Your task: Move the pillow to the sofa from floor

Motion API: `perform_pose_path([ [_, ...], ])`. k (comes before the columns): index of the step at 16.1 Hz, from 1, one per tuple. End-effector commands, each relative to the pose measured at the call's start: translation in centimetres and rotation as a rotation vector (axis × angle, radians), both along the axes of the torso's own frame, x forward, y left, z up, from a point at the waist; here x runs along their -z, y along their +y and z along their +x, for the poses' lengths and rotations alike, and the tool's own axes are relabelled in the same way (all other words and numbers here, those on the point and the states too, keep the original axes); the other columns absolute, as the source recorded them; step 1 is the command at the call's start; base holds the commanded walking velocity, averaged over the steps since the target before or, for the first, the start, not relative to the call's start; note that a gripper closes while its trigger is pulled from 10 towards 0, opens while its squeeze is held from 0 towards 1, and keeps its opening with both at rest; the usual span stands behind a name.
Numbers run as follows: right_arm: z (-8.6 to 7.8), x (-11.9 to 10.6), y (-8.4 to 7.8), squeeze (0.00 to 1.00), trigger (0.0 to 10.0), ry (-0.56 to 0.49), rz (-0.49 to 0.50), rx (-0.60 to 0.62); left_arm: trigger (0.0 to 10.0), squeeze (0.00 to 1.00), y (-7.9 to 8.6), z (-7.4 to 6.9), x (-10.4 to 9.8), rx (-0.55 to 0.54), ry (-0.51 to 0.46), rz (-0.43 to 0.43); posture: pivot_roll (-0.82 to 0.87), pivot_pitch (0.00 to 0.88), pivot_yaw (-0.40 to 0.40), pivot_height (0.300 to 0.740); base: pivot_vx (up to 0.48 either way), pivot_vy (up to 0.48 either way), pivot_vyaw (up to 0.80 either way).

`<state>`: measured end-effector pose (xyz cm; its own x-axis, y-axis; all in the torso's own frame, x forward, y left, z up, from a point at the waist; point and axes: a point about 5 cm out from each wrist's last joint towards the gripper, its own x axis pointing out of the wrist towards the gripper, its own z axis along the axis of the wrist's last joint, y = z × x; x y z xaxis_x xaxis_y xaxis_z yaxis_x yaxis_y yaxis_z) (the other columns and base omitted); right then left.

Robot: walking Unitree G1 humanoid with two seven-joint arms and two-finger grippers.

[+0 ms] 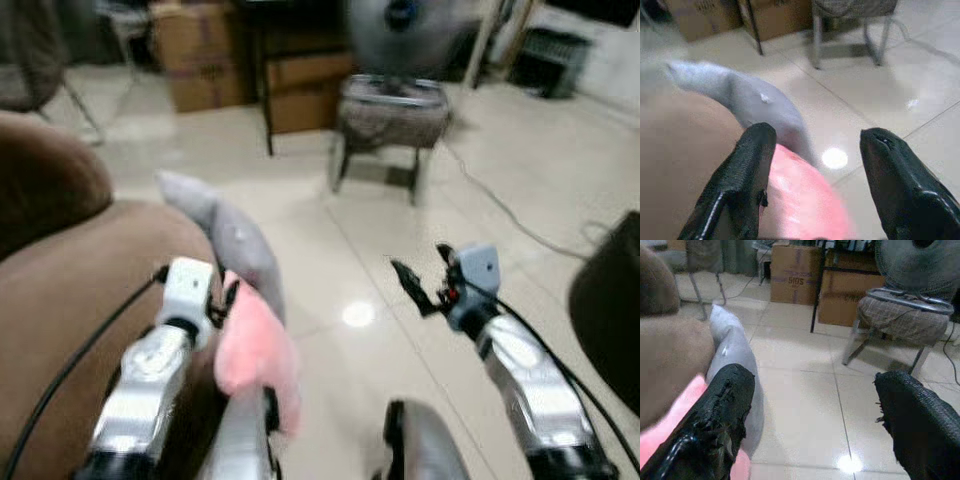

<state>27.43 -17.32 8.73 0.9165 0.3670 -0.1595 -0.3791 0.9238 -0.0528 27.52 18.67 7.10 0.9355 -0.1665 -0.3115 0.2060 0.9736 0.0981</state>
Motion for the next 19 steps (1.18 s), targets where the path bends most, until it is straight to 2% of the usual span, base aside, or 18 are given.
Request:
perform_pose_path([
  [1,0.5,-0.6,0.4,0.0,10.0,-0.005,-0.007,-0.049,10.0,0.56,0.4,-0.5,1.4,-0.006,0.078,-0.006,0.0,0.0,0.008,0.585,0.0,0.0,0.0],
  [2,0.5,-1.2,0.4,0.0,10.0,-0.006,-0.015,-0.078,10.0,1.0,0.3,-0.6,1.8,0.014,0.087,-0.003,-0.01,0.0,0.006,0.585,0.0,0.0,0.0],
  [4,0.3,-1.9,0.5,0.0,10.0,0.002,-0.052,-0.124,10.0,1.0,0.5,-0.4,3.1,-0.01,0.148,0.045,-0.02,0.0,0.003,0.585,0.0,0.0,0.0],
  [6,0.1,-2.0,0.6,0.0,10.0,0.008,-0.079,-0.151,10.0,1.0,0.6,-0.1,3.6,-0.016,0.169,0.048,-0.03,0.0,-0.001,0.585,0.0,0.0,0.0],
  [7,-0.4,-2.4,0.9,0.0,10.0,0.01,-0.073,-0.198,10.0,0.11,0.7,0.1,4.0,-0.023,0.191,0.025,-0.05,0.0,-0.01,0.585,0.0,0.0,0.0],
  [8,-0.9,-2.7,1.1,0.0,10.0,0.018,-0.073,-0.249,10.0,0.0,0.7,0.5,4.5,-0.028,0.221,-0.012,-0.06,0.009,-0.012,0.585,0.0,0.0,0.0],
  [9,-1.3,-3.1,1.4,0.0,10.0,0.031,-0.079,-0.291,10.0,0.0,0.5,0.8,5.3,-0.036,0.275,-0.049,-0.08,0.035,-0.013,0.585,0.0,0.0,0.0],
  [11,-1.3,-3.6,1.5,0.0,10.0,0.037,-0.091,-0.304,10.0,0.0,0.5,0.7,6.4,-0.03,0.335,-0.013,-0.09,0.057,-0.02,0.585,0.0,0.0,0.0],
  [13,-1.5,-3.8,1.4,0.0,10.0,0.041,-0.102,-0.309,10.0,0.0,0.7,0.7,6.9,-0.05,0.351,-0.003,-0.1,0.068,-0.022,0.585,0.0,0.0,0.0],
  [15,-2.1,-4.1,1.3,0.0,10.0,0.056,-0.129,-0.335,10.0,0.0,1.5,0.7,7.6,-0.112,0.35,0.073,-0.13,0.106,-0.029,0.585,0.0,0.0,0.0],
  [16,-2.5,-4.1,1.6,0.0,10.0,0.068,-0.129,-0.355,10.0,0.0,1.5,0.4,7.9,-0.115,0.357,0.082,-0.14,0.111,-0.032,0.585,0.0,0.0,0.0],
  [19,-3.3,-4.2,2.1,0.0,10.0,0.102,-0.127,-0.404,10.0,0.0,0.8,0.1,8.8,-0.152,0.392,0.004,-0.16,0.124,-0.043,0.585,0.0,0.0,0.0],
])
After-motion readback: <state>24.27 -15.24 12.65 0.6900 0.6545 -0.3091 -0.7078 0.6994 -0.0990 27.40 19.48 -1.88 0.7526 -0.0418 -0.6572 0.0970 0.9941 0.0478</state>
